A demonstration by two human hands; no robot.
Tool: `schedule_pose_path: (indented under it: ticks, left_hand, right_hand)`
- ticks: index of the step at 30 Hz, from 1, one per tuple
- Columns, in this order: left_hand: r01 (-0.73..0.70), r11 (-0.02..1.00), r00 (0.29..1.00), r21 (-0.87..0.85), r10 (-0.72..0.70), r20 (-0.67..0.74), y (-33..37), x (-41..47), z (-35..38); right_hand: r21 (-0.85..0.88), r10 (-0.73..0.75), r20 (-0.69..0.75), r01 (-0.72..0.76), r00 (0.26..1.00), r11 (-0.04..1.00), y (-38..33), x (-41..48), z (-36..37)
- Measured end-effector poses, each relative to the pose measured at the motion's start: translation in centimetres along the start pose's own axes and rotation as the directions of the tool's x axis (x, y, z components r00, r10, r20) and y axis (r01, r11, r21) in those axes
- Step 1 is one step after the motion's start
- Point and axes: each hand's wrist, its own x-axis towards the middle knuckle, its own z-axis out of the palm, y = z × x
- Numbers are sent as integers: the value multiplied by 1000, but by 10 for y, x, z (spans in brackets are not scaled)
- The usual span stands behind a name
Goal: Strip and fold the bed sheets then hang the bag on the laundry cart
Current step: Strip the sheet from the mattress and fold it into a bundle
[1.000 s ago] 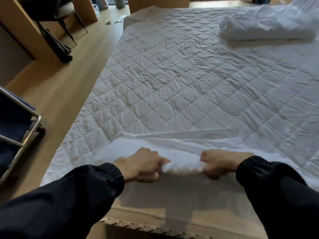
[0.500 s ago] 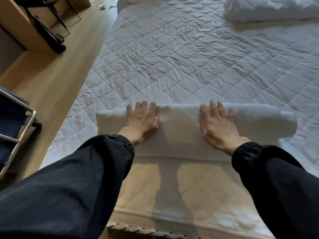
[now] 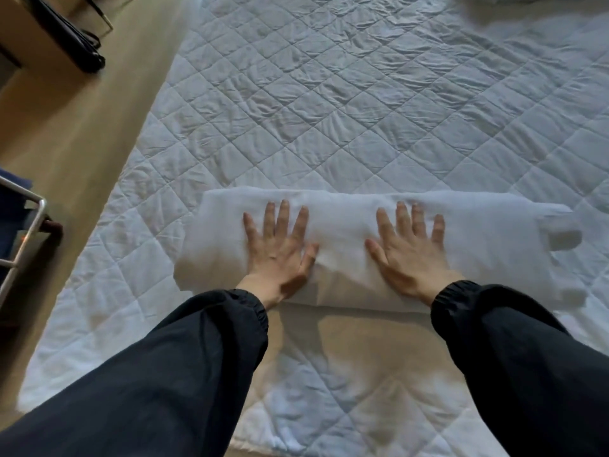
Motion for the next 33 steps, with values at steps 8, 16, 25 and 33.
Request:
schedule_pose_path:
  ticks: [8, 16, 25, 33]
  left_hand:
    - [4, 1000, 999, 16, -3, -43, 5, 18, 32]
    - [-9, 999, 999, 40, 10, -36, 4, 23, 37]
    - [-16, 964, 987, -267, 58, 149, -1, -5, -33]
    - [80, 478, 989, -875, -150, 9, -32, -93, -186]
  right_hand:
    - [-66, 5, 2, -5, 1000, 998, -1, 28, 37]
    - [-71, 23, 26, -21, 999, 997, -5, 33, 38]
    - [79, 28, 262, -50, 965, 996, -40, -6, -24]
    - [658, -32, 180, -96, 983, 747, -103, -89, -159]
